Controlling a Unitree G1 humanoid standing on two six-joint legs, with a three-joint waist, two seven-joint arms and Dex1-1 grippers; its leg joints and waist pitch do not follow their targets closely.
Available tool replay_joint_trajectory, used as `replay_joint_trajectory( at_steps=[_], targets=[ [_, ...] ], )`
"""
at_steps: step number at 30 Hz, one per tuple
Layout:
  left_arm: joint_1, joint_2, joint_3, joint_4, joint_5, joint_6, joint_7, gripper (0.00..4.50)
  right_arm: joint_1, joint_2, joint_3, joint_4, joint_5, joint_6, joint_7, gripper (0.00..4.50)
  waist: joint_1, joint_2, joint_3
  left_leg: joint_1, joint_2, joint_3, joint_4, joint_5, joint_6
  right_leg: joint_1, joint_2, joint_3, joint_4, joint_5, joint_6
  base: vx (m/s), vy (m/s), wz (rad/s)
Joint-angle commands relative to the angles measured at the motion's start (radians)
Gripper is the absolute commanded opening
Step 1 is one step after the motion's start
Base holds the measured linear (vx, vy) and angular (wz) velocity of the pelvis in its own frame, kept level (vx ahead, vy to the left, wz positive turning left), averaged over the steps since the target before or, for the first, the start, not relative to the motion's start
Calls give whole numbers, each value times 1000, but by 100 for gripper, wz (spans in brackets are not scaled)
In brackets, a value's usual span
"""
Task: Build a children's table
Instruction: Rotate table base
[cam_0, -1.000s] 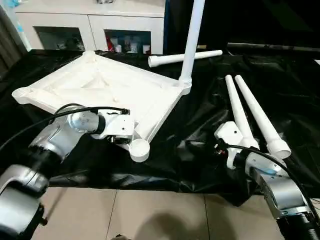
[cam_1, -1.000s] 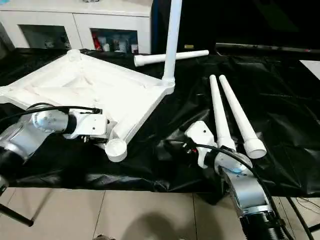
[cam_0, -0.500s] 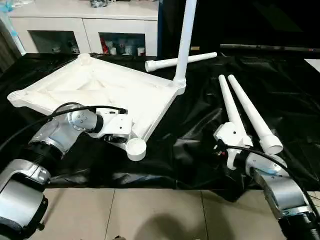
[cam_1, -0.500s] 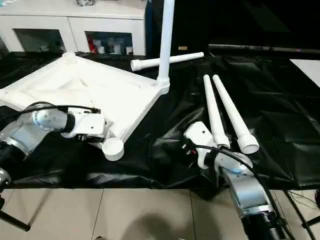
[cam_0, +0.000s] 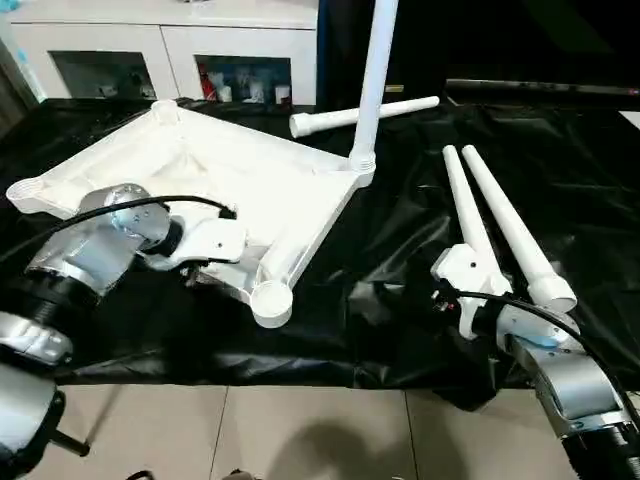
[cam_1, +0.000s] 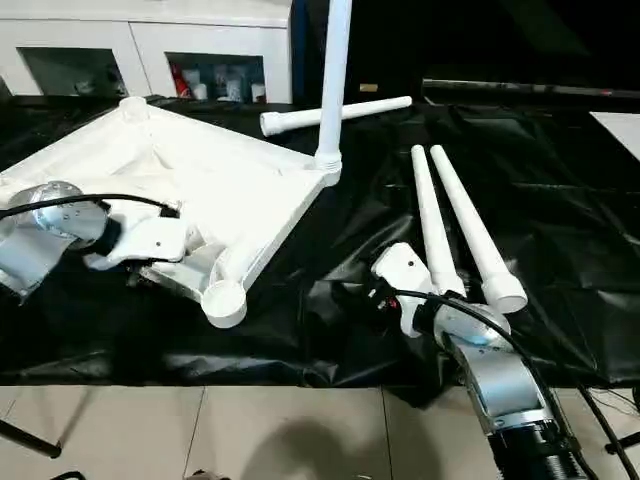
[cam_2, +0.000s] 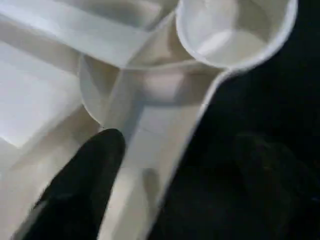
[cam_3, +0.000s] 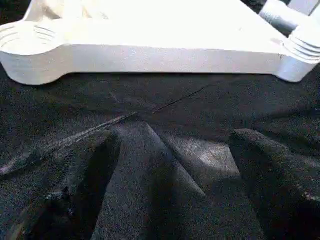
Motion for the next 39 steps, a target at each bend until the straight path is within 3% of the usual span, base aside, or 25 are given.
replay_joint_trajectory(
  at_steps=[1,6,11,12,16,17,25,27,39],
  targets=[
    [11,9,-4,-23,5,9,-12,401,4,-13,-1,-29,7,-7,8,395,1,11,-66,19,23,-15,-64,-277,-6,49,-61,48,-79,-185,-224,0,0,0],
    [-1,-42,-5,60,52,-56,123,401,4,-12,6,-30,5,-7,9,395,4,9,-64,24,22,-15,-63,-303,-13,44,-59,48,-88,-247,-197,0,0,0],
    [11,-91,-3,117,35,-52,135,401,2,-7,14,-25,2,-8,10,395,6,8,-69,16,22,-17,-62,-265,-5,49,-61,48,-82,-203,-202,0,0,0],
    [14,-98,-2,125,31,-60,139,373,1,-6,14,-25,1,-7,10,395,6,7,-69,16,21,-17,-62,-266,-4,49,-60,47,-82,-199,-203,0,0,0],
    [13,-111,2,154,34,-79,151,359,0,-6,16,-21,2,-8,9,395,6,7,-71,15,21,-17,-60,-254,3,51,-60,47,-80,-170,-210,0,0,0],
    [11,-112,1,164,37,-84,148,328,0,-7,16,-20,2,-8,9,395,5,7,-71,14,20,-17,-60,-252,4,52,-59,47,-79,-163,-211,0,0,0],
    [-1,-117,6,212,48,-79,153,274,0,-6,19,-8,-1,-12,7,395,6,5,-69,16,21,-16,-61,-264,5,51,-61,47,-82,-184,-211,0,0,0],
    [-4,-117,9,230,51,-67,160,240,-1,-5,21,-2,-4,-14,5,395,6,6,-68,17,21,-17,-62,-268,4,50,-61,47,-83,-196,-208,0,0,0],
    [-20,-128,44,269,38,4,200,154,-4,-4,20,8,-7,-17,-1,395,6,7,-68,17,21,-17,-62,-274,4,51,-61,47,-84,-191,-215,0,0,0]
  ],
)
